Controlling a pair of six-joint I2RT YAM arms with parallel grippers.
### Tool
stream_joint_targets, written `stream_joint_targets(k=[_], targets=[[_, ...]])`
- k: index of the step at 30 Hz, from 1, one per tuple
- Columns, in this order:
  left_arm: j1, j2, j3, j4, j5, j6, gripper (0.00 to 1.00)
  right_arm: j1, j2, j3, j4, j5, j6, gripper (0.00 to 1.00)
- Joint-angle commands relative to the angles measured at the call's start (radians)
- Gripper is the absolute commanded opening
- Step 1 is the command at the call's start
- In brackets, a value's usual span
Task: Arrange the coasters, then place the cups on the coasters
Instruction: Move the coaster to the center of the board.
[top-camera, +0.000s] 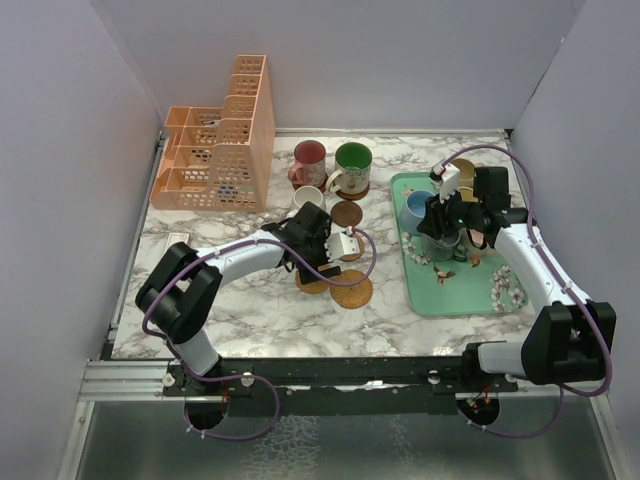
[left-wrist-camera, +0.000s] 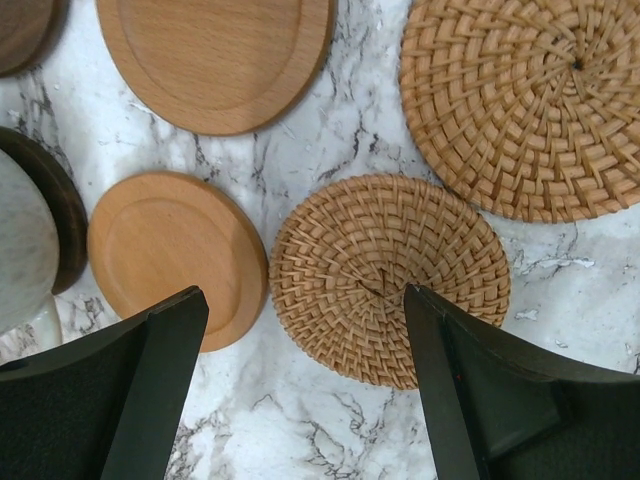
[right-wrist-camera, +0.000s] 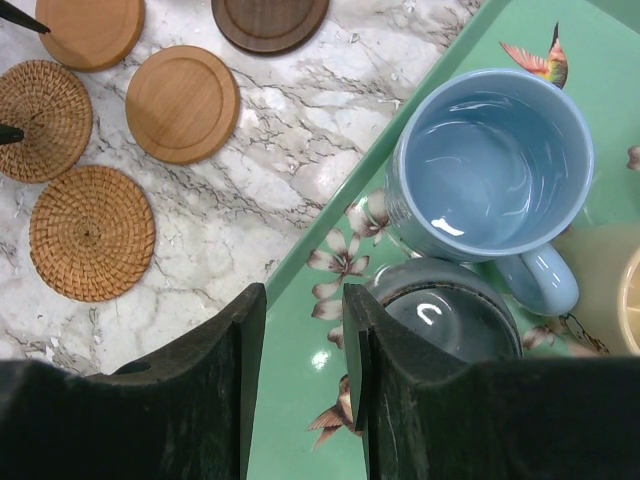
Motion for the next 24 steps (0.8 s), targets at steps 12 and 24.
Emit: stream_joint_targets(k=[12,24], targets=[[-0.003,-0.028,-0.109,-0.073,-0.044,0.022,0.83,-0.006,-0.018,-0.010,0.026,-0.023,-0.006,0.37],[-0.004,-0.065,-0.126,-0.140,0.002,0.008,0.83,-0.006,-0.004,-0.006,0.019,-0.034,-0.012,0.37]])
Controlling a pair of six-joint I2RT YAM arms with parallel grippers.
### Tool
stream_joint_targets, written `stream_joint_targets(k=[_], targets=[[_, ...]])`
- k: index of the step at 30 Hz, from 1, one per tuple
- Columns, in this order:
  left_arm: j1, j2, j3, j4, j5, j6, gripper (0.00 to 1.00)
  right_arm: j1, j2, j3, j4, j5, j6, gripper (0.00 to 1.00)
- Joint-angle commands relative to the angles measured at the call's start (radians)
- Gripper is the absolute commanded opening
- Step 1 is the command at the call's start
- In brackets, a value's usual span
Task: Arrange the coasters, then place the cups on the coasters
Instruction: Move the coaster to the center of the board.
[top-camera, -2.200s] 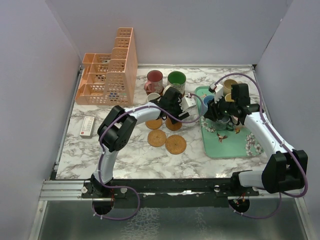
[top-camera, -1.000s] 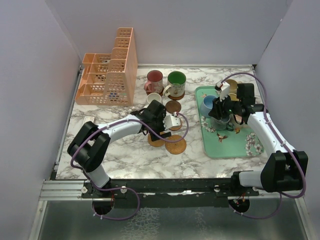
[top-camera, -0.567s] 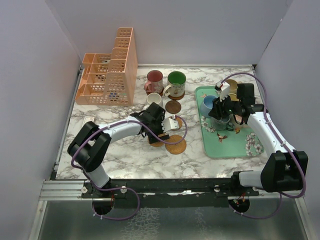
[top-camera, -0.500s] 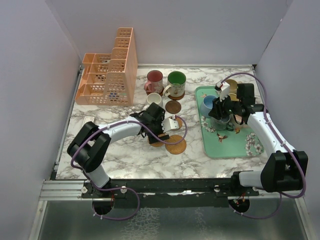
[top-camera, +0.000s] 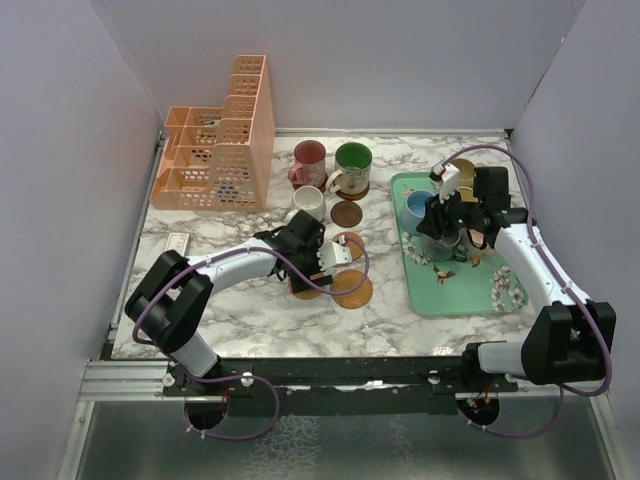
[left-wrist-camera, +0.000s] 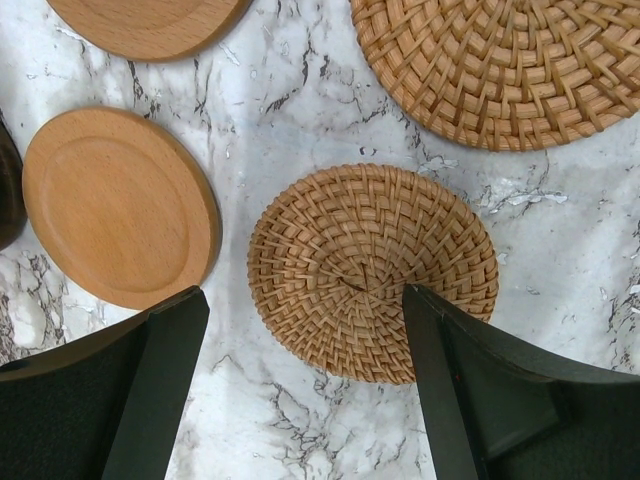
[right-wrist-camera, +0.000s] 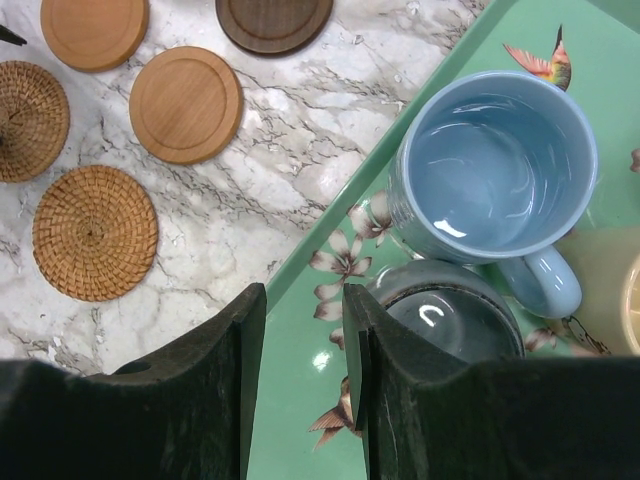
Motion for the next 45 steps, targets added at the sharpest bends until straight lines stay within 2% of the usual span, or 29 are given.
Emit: stream_joint_targets(k=[1,18,24,29,33,39,45], targets=[[-0.004,0.005,-0.021,-0.121,0.027,0.002,0.83,-0.006,-0.003,-0.005,0.018,-0.029,-0.011,0.37],[-0.006,0.000,0.011,-0.128,0.089,-0.005,0.83,-0.006,0.000,0.062,0.018,0.045,-0.016,0.41],[-0.006,0.002,0.062,-0.098,0.132,-0.027,0.83,-0.006,0.025,0.108,-0.003,0.139,-0.039,0.50],[-0.005,-0.003,0.101,-0.074,0.146,-0.031,0.84,-0.006,0.043,0.152,-0.008,0.172,-0.049,0.53],[-0.006,-0.017,0.121,-0.068,0.143,-0.024,0.84,-0.005,0.066,0.186,-0.018,0.246,-0.054,0.54],[-0.003,-0.029,0.189,-0.056,0.114,-0.038,0.87,-0.009,0.102,0.244,-0.007,0.440,-0.059,0.53],[0.015,-0.025,0.299,-0.048,0.054,-0.084,0.90,-0.042,0.229,0.389,-0.033,0.503,-0.031,0.53]])
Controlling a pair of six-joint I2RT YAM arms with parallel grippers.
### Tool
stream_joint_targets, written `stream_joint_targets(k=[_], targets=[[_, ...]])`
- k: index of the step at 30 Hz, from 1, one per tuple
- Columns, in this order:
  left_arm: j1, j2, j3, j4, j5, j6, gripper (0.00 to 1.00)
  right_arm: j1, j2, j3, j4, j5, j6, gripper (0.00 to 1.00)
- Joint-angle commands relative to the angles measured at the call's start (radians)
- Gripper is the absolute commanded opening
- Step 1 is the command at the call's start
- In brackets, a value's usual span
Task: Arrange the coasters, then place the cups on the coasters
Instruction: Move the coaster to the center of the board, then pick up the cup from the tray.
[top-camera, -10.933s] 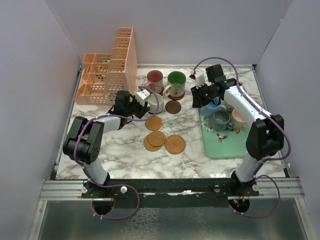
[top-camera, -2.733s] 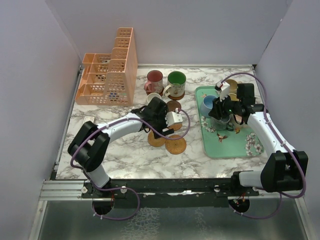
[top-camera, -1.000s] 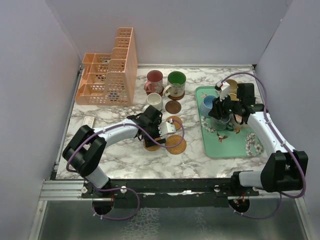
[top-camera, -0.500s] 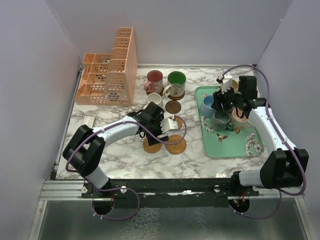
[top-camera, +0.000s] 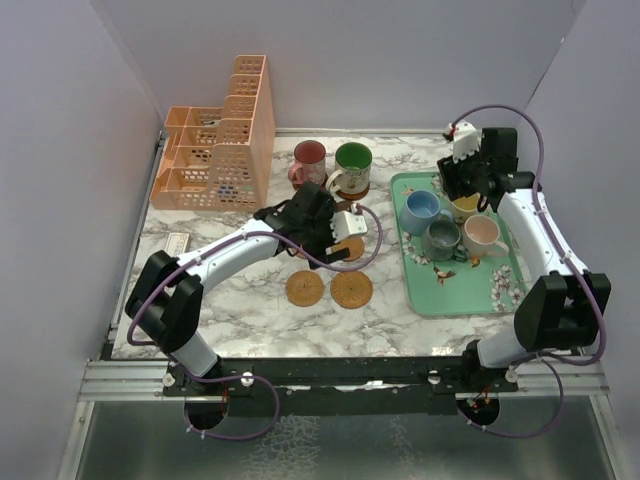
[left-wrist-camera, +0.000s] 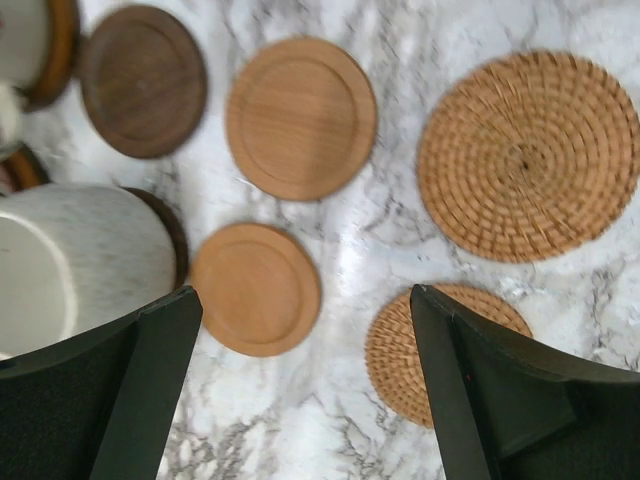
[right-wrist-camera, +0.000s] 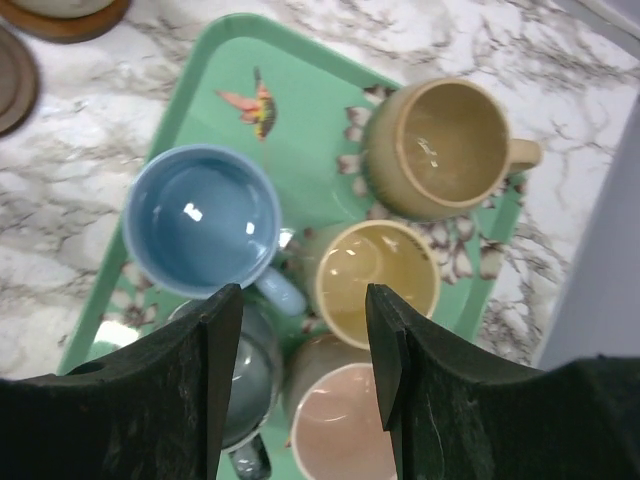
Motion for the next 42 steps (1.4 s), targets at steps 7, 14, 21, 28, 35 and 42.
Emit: stream_joint_targets(k=[7,14,21,28,35,42], targets=[[0.024,-0.032,0.146,0.018,-0.049,-0.064,0.93,-0.042,0.238,0.258,-0.031,0.114,0.112,0.53],[0.024,-0.043,0.152,0.018,-0.089,-0.115,0.94,-0.136,0.348,0.345,-0.025,0.120,0.187,0.53],[0.024,-0.044,0.153,0.020,-0.040,-0.113,0.94,-0.195,0.477,0.474,-0.078,0.073,0.247,0.51],[0.024,-0.049,0.144,0.024,-0.005,-0.115,0.94,-0.216,0.577,0.538,-0.097,0.061,0.282,0.47],[0.024,-0.051,0.137,0.029,0.015,-0.122,0.94,-0.218,0.655,0.582,-0.114,0.069,0.304,0.41],[0.023,-0.056,0.127,0.037,0.020,-0.122,0.95,-0.218,0.668,0.547,-0.078,0.116,0.286,0.36]])
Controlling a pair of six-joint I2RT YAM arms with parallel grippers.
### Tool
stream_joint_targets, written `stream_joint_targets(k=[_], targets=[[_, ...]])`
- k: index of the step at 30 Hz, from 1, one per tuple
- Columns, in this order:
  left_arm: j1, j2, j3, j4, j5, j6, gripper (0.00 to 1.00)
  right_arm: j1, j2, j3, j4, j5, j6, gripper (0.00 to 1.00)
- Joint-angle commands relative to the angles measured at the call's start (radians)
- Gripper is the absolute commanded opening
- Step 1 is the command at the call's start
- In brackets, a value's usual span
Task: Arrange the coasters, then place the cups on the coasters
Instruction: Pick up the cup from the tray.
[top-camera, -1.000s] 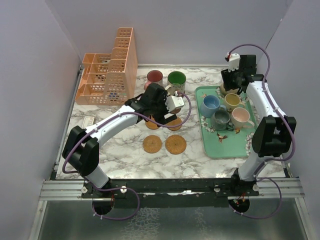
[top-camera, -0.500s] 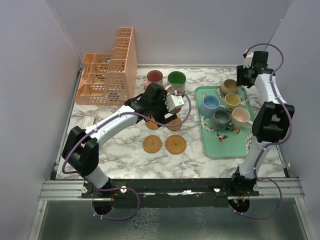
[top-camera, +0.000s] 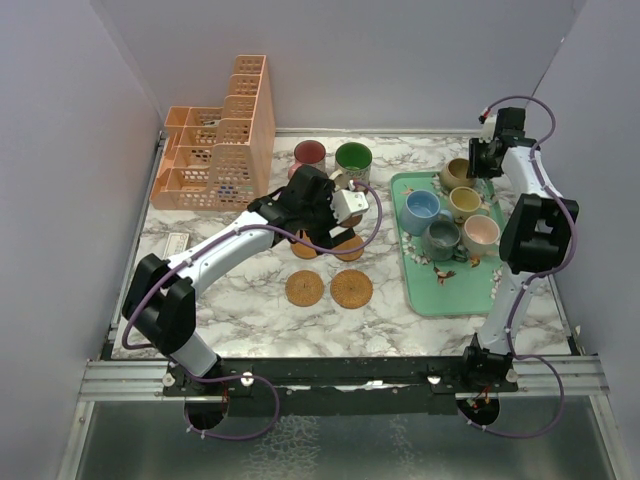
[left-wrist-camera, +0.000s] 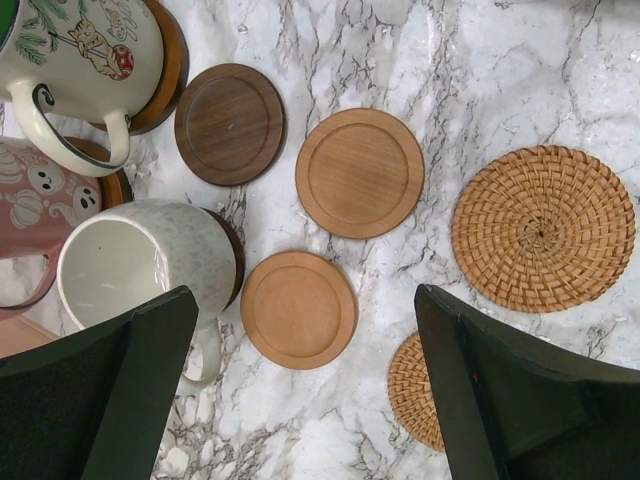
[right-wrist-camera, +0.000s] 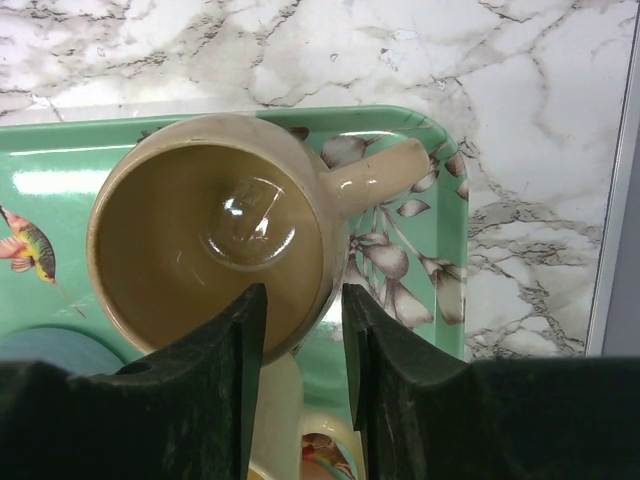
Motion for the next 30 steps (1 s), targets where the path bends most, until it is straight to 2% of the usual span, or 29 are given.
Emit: stream_joint_targets(k=[1,20,30], targets=[[0.002,-0.042,-0.004,0.024,0.037,-0.011,0.95,-0.009,0.021,0.001,0.018,0.034,-0.001,0.35],[0.000,-0.050,-0.025,0.041,0.032,-0.001,0.95,-0.006,0.141,0.155,-0.048,-0.044,-0.002,0.21],[0.003,-0.050,-0.029,0.068,-0.029,-0.012,0.99,0.012,0.176,0.274,-0.061,-0.072,-0.076,0.07]])
